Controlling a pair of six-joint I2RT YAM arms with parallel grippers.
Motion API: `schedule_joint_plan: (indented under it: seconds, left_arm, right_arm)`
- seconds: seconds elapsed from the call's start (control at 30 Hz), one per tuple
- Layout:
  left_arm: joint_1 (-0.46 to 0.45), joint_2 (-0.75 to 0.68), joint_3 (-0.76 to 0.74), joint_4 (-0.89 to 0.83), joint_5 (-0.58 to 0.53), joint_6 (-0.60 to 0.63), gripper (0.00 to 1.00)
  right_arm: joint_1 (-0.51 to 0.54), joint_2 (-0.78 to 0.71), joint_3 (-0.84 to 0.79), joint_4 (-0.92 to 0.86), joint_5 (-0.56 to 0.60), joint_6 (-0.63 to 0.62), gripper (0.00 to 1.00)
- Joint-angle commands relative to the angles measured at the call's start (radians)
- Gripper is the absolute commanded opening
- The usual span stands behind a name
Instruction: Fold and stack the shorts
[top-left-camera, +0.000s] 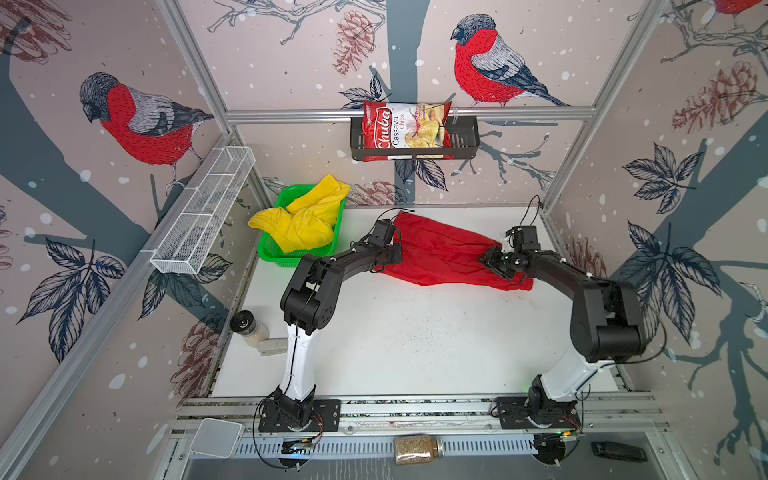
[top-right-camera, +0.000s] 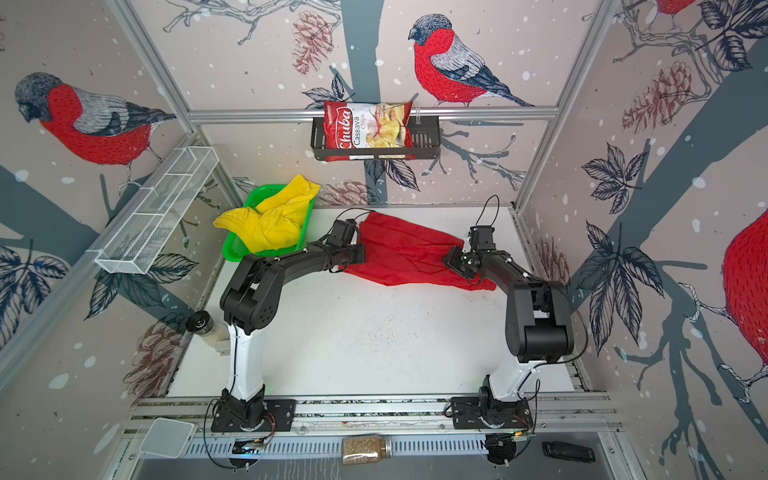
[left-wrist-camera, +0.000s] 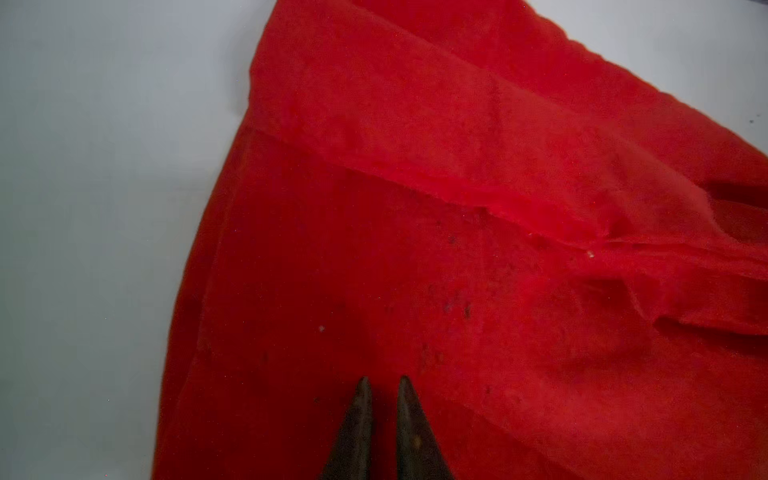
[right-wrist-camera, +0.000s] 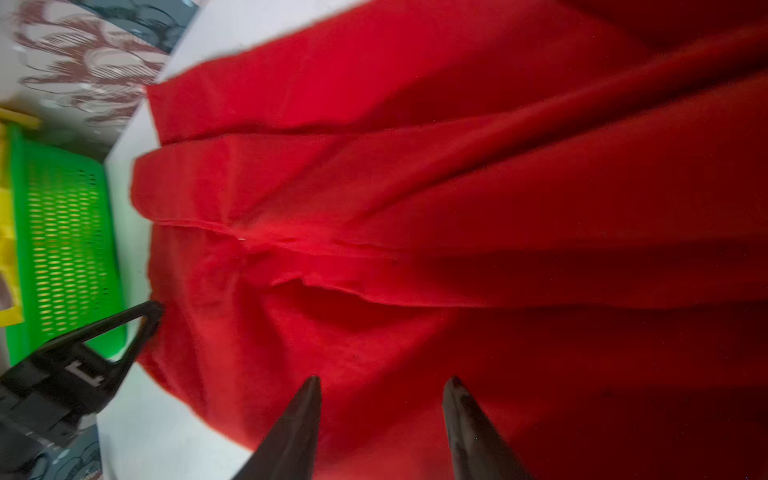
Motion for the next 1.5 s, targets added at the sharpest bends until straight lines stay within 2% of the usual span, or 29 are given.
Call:
schedule_joint_plan:
  seconds: [0.0,0.27,0.43,0.63,0.77,0.87,1.03,1.13,1.3,1.47]
  left_arm:
    - [0.016,-0.006,-0.051,-0.027,-0.072,-0.011,0.15]
    - [0.043,-0.095,-0.259,0.009,-0.117,-0.020,0.14]
    - [0.041,-0.180,-0.402,0.039,-0.089,-0.059,0.13]
    - [0.013,-0.386,-0.629,0.024,-0.102,-0.139,0.13]
    - [-0.084,-0.560,-0.765,-0.024,-0.149,-0.218,0.14]
    - [-0.143,-0.649,-0.796,-0.085,-0.161,-0.277,0.22]
    - [-0.188,-0.772,-0.752,-0.112,-0.183,-0.312,0.35]
    - [-0.208,-0.780,-0.734,-0.046,-0.151,-0.321,0.36]
    - [-0.221,-0.679,-0.709,0.044,-0.103,-0.321,0.26]
    - [-0.219,-0.566,-0.696,0.066,-0.132,-0.314,0.19]
  right_arm:
    - [-0.021,0.035,-0.012,0.038,0.004,0.006,0.50]
    - [-0.114,0.092,-0.046,0.016,0.031,-0.047,0.50]
    - [-0.078,0.067,-0.082,-0.002,0.027,-0.086,0.50]
    - [-0.036,-0.075,-0.275,0.005,0.031,-0.041,0.50]
    - [-0.014,-0.214,-0.411,-0.020,0.035,-0.017,0.51]
    - [0.003,-0.313,-0.441,-0.059,0.030,-0.026,0.51]
    - [0.043,-0.458,-0.356,-0.143,0.065,-0.042,0.53]
    - [0.097,-0.468,-0.317,-0.128,0.057,-0.010,0.53]
    - [0.207,-0.404,-0.328,-0.031,0.047,0.054,0.52]
    - [0.211,-0.309,-0.371,0.061,0.030,0.078,0.52]
